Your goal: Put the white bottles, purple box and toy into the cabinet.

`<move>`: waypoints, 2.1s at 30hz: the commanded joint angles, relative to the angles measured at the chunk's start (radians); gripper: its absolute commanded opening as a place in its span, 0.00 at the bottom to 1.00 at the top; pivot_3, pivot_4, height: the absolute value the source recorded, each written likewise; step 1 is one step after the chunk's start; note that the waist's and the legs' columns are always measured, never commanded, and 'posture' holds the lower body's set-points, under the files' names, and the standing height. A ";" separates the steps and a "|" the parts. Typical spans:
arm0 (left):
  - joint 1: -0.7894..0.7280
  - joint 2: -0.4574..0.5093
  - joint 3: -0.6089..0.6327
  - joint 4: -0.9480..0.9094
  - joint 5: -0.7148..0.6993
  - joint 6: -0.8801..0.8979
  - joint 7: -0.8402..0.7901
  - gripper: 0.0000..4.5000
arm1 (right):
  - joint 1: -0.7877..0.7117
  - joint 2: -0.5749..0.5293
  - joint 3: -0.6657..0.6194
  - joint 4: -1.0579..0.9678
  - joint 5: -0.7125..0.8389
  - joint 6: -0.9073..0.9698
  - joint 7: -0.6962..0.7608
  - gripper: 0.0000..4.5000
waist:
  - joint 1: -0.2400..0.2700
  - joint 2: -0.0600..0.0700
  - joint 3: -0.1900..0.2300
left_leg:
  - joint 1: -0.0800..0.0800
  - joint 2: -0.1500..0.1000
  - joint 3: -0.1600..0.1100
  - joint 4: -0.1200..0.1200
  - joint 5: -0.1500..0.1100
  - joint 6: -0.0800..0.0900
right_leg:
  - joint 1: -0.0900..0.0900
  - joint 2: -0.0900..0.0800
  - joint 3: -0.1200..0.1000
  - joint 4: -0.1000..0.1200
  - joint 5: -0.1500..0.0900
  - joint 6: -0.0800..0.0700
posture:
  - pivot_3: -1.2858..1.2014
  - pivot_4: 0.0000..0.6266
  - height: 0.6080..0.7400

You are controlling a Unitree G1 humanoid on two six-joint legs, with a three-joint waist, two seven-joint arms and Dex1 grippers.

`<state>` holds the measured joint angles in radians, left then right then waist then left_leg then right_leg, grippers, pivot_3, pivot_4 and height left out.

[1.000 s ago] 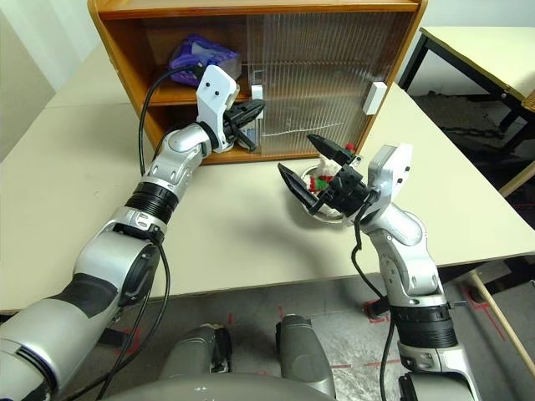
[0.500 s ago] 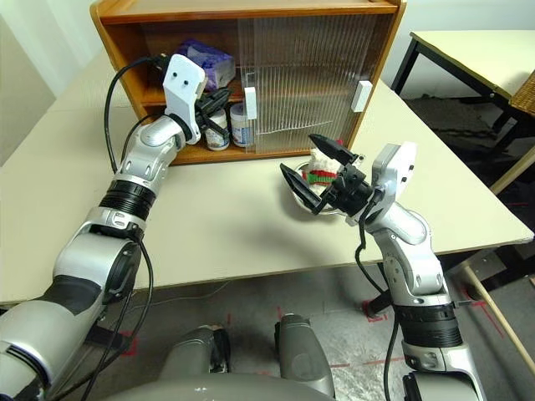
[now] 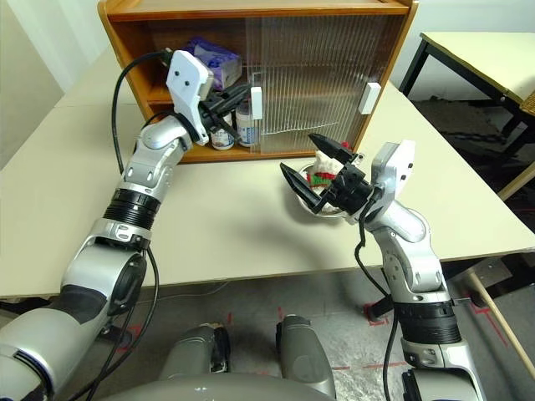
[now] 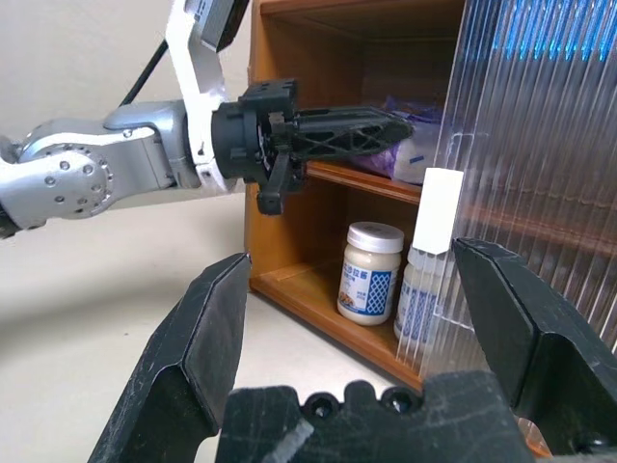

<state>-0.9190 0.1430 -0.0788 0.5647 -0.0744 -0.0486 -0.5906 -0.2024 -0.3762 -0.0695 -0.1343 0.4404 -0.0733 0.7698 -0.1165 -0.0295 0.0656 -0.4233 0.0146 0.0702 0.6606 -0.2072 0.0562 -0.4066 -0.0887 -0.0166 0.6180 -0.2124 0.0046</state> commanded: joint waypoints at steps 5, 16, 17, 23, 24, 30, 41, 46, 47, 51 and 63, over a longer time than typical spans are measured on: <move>-0.111 -0.053 -0.057 0.215 0.088 -0.044 0.049 0.01 | 0.011 0.000 -0.019 -0.002 0.006 -0.007 -0.002 1.00 | 0.001 0.000 0.000 | 0.000 -0.001 0.000 0.002 0.000 0.000 | 0.000 0.001 0.001 0.000 -0.001 0.002 | 0.45 0.01 1.00; -0.261 -0.069 -0.110 0.468 0.222 -0.086 0.154 0.01 | 0.020 0.006 -0.020 -0.009 0.010 0.001 -0.006 1.00 | -0.002 0.000 0.000 | 0.000 0.000 0.000 0.002 0.000 0.000 | -0.001 0.002 0.003 0.001 -0.002 0.015 | 0.45 0.02 1.00; -0.265 -0.066 -0.118 0.472 0.234 -0.082 0.160 0.01 | 0.018 0.005 -0.020 -0.007 0.010 0.001 -0.006 1.00 | -0.001 0.000 0.000 | 0.000 0.000 0.000 0.002 0.000 0.000 | -0.001 0.002 0.003 0.001 -0.003 0.016 | 0.45 0.02 1.00; -0.255 -0.034 -0.139 0.443 0.274 -0.064 0.176 0.01 | 0.019 0.005 -0.017 -0.004 0.011 0.003 -0.001 1.00 | -0.003 0.000 0.000 | 0.000 0.000 0.001 0.002 0.000 0.000 | -0.001 0.002 0.005 0.001 -0.005 0.016 | 0.45 0.03 1.00; -0.252 -0.032 -0.139 0.438 0.276 -0.063 0.178 0.01 | 0.019 0.006 -0.016 -0.002 0.012 0.003 0.000 1.00 | -0.003 0.000 0.000 | 0.000 0.000 0.001 0.002 0.000 0.000 | -0.001 0.002 0.005 0.001 -0.005 0.016 | 0.45 0.03 1.00; -0.235 -0.006 -0.143 0.398 0.296 -0.044 0.177 0.01 | 0.016 0.009 -0.011 0.001 0.011 0.007 0.006 1.00 | -0.003 0.001 0.001 | 0.001 0.000 0.001 0.002 0.000 0.000 | -0.002 0.002 0.005 0.002 -0.005 0.017 | 0.46 0.03 1.00; -0.134 0.103 -0.134 0.221 0.301 0.054 0.147 0.01 | 0.012 0.007 -0.011 0.012 0.018 0.014 0.023 1.00 | -0.006 0.003 0.006 | 0.002 0.000 0.000 0.000 0.000 0.000 | -0.003 0.003 0.005 0.003 -0.004 0.005 | 0.47 0.05 1.00; -0.099 0.135 -0.131 0.161 0.296 0.089 0.139 0.01 | 0.007 0.007 -0.010 0.018 0.021 0.015 0.032 1.00 | 0.002 0.003 0.007 | 0.002 0.001 -0.001 0.000 0.000 0.000 | -0.002 0.002 0.002 0.003 -0.002 0.003 | 0.48 0.05 1.00; -0.093 0.143 -0.130 0.152 0.295 0.094 0.136 0.01 | 0.007 0.007 -0.010 0.018 0.021 0.015 0.033 1.00 | 0.004 0.003 0.008 | 0.002 0.001 -0.001 0.000 0.000 0.000 | -0.002 0.001 0.002 0.003 -0.001 0.003 | 0.48 0.05 1.00; -0.059 0.183 -0.120 0.106 0.290 0.116 0.123 0.01 | 0.007 0.007 -0.010 0.023 0.022 0.017 0.041 1.00 | 0.009 0.004 0.008 | 0.002 0.001 -0.002 -0.001 0.000 0.000 | -0.002 0.000 -0.001 0.002 -0.001 0.003 | 0.48 0.06 1.00; 0.067 0.330 -0.072 -0.035 0.271 0.165 0.093 0.01 | -0.020 -0.003 -0.018 0.065 0.031 0.025 0.078 1.00 | 0.026 0.003 0.010 | 0.014 0.001 -0.002 -0.013 0.000 0.000 | -0.001 0.000 -0.001 0.002 -0.002 0.001 | 0.50 0.07 1.00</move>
<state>-0.8748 0.4399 -0.1824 0.5252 0.1960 0.0834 -0.4982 -0.2170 -0.3716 -0.0824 -0.0809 0.4593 -0.0547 0.8356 -0.0909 -0.0265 0.0753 -0.4085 0.0156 0.0684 0.6461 -0.2073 0.0559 -0.4071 -0.0883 -0.0172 0.6201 -0.2143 0.0053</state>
